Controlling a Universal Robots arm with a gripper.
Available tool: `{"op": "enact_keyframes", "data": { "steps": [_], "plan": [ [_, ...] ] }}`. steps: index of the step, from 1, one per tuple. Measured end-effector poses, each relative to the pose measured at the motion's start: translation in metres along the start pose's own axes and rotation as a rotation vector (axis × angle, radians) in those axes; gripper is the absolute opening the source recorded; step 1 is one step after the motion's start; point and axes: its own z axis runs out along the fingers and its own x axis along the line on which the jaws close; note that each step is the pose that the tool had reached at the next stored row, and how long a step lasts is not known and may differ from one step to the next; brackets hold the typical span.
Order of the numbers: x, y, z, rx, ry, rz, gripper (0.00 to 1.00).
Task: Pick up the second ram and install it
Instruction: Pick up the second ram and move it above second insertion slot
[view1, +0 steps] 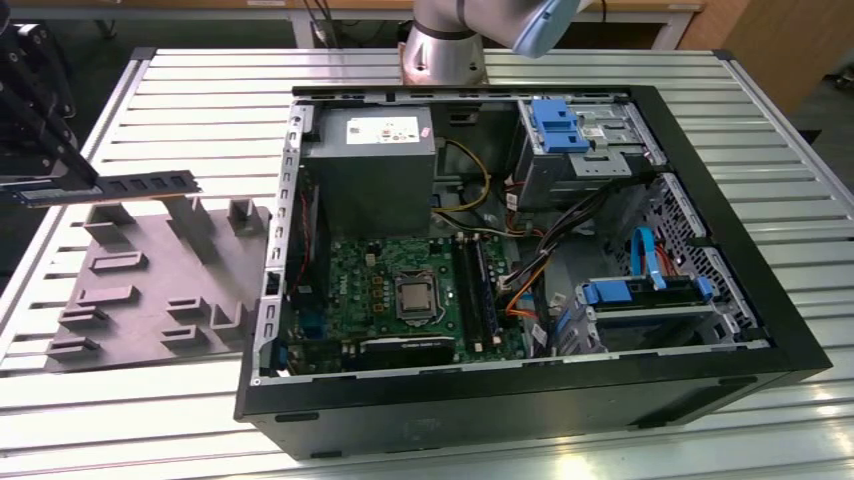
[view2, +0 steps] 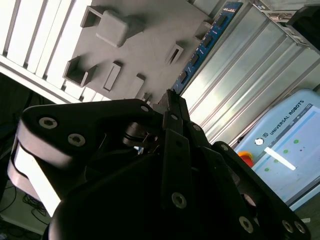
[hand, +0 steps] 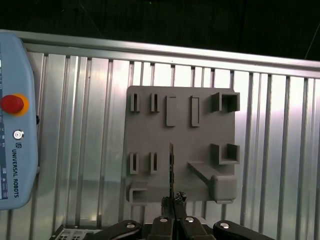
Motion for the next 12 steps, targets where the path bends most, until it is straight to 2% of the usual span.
{"op": "enact_keyframes", "data": {
  "steps": [12],
  "plan": [
    [0.0004,-0.0079,-0.0001,0.0,0.0,0.0,0.11]
  ]
}}
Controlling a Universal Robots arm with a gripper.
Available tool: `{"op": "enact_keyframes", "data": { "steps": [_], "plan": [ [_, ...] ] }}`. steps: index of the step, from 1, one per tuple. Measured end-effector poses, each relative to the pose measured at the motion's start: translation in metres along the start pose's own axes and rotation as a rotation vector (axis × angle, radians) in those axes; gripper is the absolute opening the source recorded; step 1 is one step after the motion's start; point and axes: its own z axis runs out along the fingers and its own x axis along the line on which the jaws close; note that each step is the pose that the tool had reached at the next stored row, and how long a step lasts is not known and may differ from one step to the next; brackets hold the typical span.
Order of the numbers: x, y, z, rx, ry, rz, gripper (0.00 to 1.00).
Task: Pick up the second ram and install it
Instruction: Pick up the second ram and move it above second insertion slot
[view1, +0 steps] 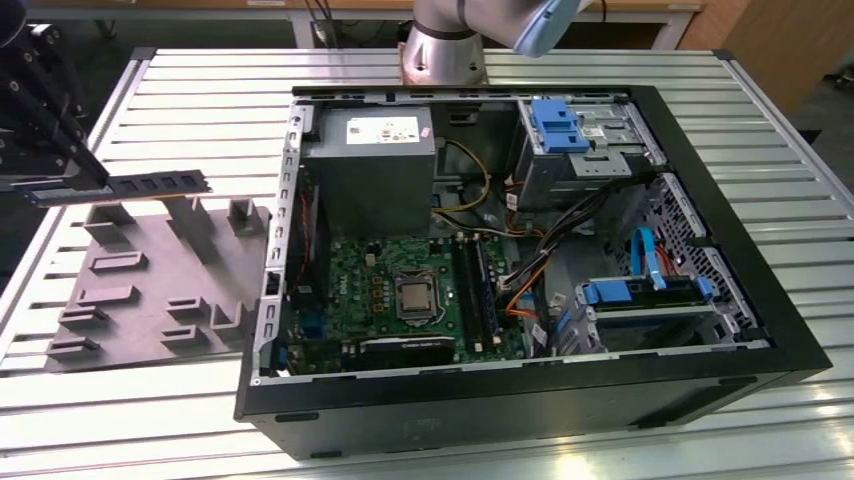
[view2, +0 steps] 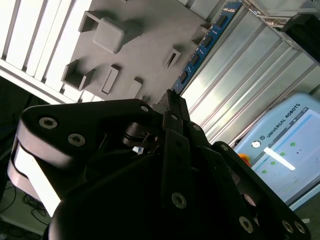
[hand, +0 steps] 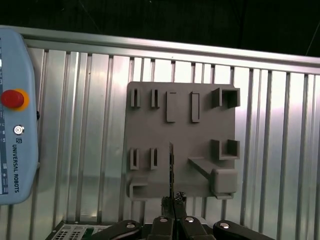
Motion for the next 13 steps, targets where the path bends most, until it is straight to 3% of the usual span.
{"op": "enact_keyframes", "data": {
  "steps": [13],
  "plan": [
    [0.0005,-0.0091,-0.0001,0.0,0.0,0.0,0.11]
  ]
}}
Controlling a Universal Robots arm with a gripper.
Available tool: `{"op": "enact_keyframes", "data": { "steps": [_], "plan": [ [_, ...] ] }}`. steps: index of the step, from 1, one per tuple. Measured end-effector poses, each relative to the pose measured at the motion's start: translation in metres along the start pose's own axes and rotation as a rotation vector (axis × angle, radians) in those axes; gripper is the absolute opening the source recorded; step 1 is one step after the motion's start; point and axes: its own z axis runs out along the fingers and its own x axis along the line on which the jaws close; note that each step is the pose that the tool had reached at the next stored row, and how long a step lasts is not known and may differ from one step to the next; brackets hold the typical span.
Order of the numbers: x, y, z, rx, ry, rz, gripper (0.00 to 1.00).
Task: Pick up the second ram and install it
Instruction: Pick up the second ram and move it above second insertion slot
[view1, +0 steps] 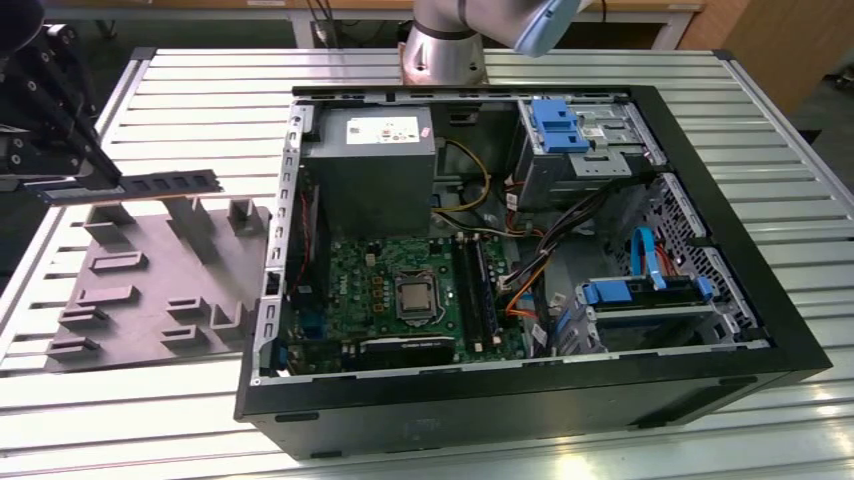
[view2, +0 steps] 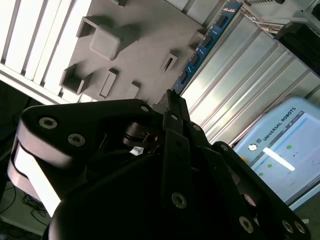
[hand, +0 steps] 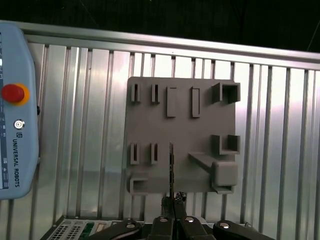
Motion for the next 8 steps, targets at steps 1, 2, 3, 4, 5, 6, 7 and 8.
{"op": "enact_keyframes", "data": {
  "steps": [1,2,3,4,5,6,7,8],
  "plan": [
    [0.0,-0.0007,0.0,0.0,0.0,0.0,0.11],
    [0.0001,-0.0015,0.0,0.0,0.0001,0.0,0.11],
    [0.0001,-0.0023,0.0,0.0,0.0,0.0,0.11],
    [0.0001,-0.0031,0.0,0.0,0.0,0.0,0.11],
    [0.0002,-0.0039,0.0,0.0,0.0,0.0,0.11],
    [0.0002,-0.0048,-0.0001,0.0,0.0001,0.0,0.11],
    [0.0003,-0.0056,0.0,0.0,0.0,0.0,0.11],
    [0.0003,-0.0064,-0.0001,0.0,0.0,0.0,0.11]
  ]
}}
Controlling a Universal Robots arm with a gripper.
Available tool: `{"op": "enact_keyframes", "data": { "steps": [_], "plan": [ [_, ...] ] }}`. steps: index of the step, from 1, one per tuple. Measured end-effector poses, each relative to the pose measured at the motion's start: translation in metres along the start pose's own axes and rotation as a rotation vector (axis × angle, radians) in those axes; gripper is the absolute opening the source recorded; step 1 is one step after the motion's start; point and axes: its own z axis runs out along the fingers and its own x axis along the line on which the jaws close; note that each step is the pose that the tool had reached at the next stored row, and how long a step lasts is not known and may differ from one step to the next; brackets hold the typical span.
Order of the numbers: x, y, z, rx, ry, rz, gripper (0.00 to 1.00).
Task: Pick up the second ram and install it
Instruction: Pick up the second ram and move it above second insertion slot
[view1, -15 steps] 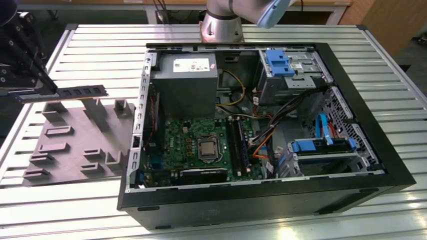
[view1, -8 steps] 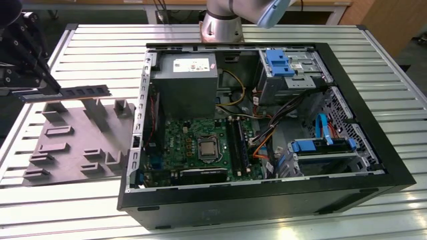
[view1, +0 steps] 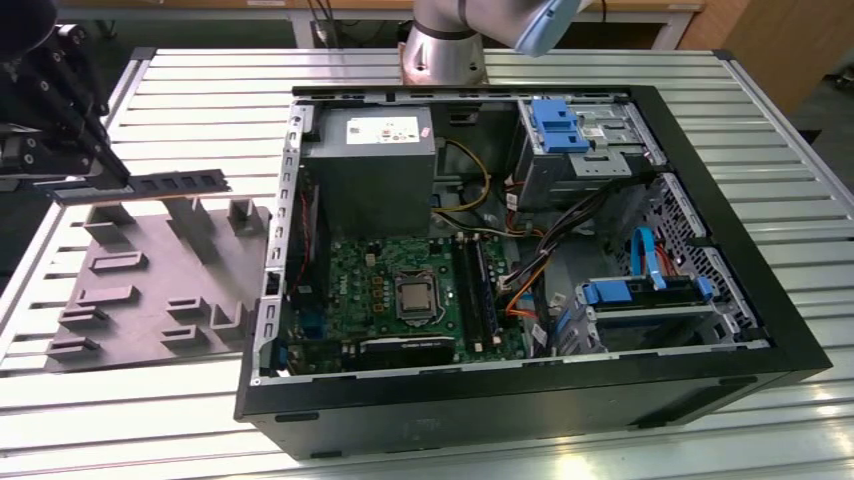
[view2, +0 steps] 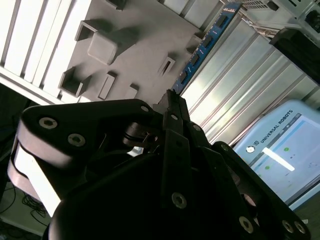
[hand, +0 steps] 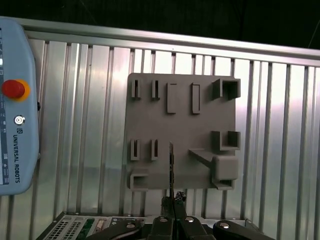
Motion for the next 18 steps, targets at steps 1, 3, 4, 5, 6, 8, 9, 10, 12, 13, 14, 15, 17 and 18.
{"op": "enact_keyframes", "data": {
  "steps": [1,3,4,5,6,8,9,10,12,13,14,15,17,18],
  "plan": [
    [0.0,-0.0008,0.0,0.0,0.0,0.0,0.11],
    [0.0001,-0.0025,0.0,0.0,0.0,0.0,0.11],
    [0.0002,-0.0035,-0.0001,0.0,0.0001,0.0,0.11],
    [0.0002,-0.0043,-0.0001,0.0,0.0,0.0,0.11],
    [0.0003,-0.0052,-0.0001,0.0,0.0,0.0,0.11],
    [0.0004,-0.0069,0.0,0.0001,0.0,0.0,0.11],
    [0.0004,-0.0078,-0.0001,0.0,0.0001,0.0,0.11],
    [0.0005,-0.0087,-0.0001,0.0,0.0,0.0,0.11],
    [0.0006,-0.0105,-0.0001,0.0,0.0,0.0,0.11],
    [0.0006,-0.0113,-0.0001,0.0001,0.0,0.0,0.11],
    [0.0007,-0.0122,-0.0001,0.0001,0.0,0.0,0.11],
    [0.0007,-0.0131,-0.0001,0.0,0.0001,0.0,0.11],
    [0.0008,-0.0148,-0.0002,0.0,0.0001,0.0,0.11],
    [0.0008,-0.0156,-0.0002,0.0,0.0,0.0,0.11]
  ]
}}
